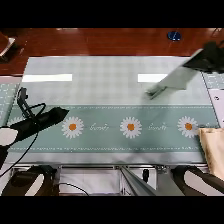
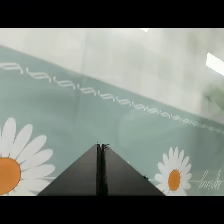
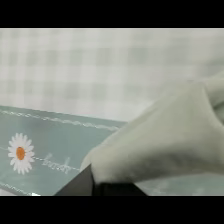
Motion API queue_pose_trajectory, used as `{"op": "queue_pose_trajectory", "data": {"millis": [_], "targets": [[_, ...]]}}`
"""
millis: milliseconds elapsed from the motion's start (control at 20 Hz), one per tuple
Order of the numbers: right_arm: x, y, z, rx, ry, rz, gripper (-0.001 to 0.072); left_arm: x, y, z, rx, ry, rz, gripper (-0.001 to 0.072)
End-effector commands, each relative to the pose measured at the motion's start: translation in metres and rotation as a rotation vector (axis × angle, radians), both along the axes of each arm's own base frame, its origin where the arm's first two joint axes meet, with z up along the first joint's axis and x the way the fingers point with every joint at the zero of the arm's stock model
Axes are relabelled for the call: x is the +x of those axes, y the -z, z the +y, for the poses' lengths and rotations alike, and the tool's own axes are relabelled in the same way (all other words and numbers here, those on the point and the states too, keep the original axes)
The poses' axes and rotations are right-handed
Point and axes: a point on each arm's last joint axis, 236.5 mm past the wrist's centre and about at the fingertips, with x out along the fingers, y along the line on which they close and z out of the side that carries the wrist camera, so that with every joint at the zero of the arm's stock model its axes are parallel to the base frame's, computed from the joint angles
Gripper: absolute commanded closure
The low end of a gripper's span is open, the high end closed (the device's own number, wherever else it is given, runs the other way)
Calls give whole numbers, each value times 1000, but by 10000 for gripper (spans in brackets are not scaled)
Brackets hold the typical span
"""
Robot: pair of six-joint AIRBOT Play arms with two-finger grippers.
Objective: Fold the shirts.
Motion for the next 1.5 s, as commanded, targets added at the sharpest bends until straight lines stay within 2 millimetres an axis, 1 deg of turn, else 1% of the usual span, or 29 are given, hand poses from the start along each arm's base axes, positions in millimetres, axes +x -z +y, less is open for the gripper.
{"op": "queue_pose_trajectory", "data": {"millis": [0,150,250,350,400,500,600,650,700,800,850,950,1000,1100,1150,1200,1250,1350,1400,1450], "targets": [[-39,-11,-69,-44,187,117,695,8,-7,2,-16,-30,-32,692],[-73,-9,-122,-88,363,183,695,8,-7,3,-16,-31,-33,692],[-96,-13,-160,-150,520,191,695,8,-7,3,-16,-31,-32,692],[-122,-16,-192,-213,657,209,695,8,-7,2,-19,-32,-32,692],[-137,-18,-206,-247,721,217,695,8,-7,2,-20,-31,-31,692],[-167,-23,-228,-305,848,238,695,8,-7,2,-19,-32,-32,692],[-197,-28,-243,-360,968,261,695,8,-7,2,-20,-31,-31,692],[-210,-27,-245,-375,1011,280,695,8,-7,2,-19,-32,-32,692],[-216,-22,-243,-373,1026,296,695,8,-7,2,-19,-32,-32,692],[-234,-5,-238,-385,1053,364,695,8,-7,2,-19,-32,-32,692],[-249,6,-237,-401,1083,418,694,8,-7,2,-19,-32,-32,692],[-285,27,-234,-457,1158,540,694,9,-7,2,-19,-34,-34,692],[-298,36,-232,-474,1177,586,694,9,-7,3,-19,-35,-35,692],[-316,52,-225,-488,1200,655,687,11,-9,4,-18,-44,-46,692],[-326,58,-222,-501,1226,693,532,13,-10,6,-17,-52,-54,692],[-333,65,-220,-503,1242,724,325,15,-12,7,-16,-61,-64,692],[-335,70,-218,-500,1236,742,297,18,-14,9,-15,-72,-76,692],[-339,71,-219,-510,1240,757,297,23,-17,13,-11,-92,-99,692],[-338,72,-222,-514,1240,757,297,26,-19,16,-10,-104,-112,692],[-331,72,-228,-510,1233,736,299,30,-22,19,-8,-122,-129,692]]}}
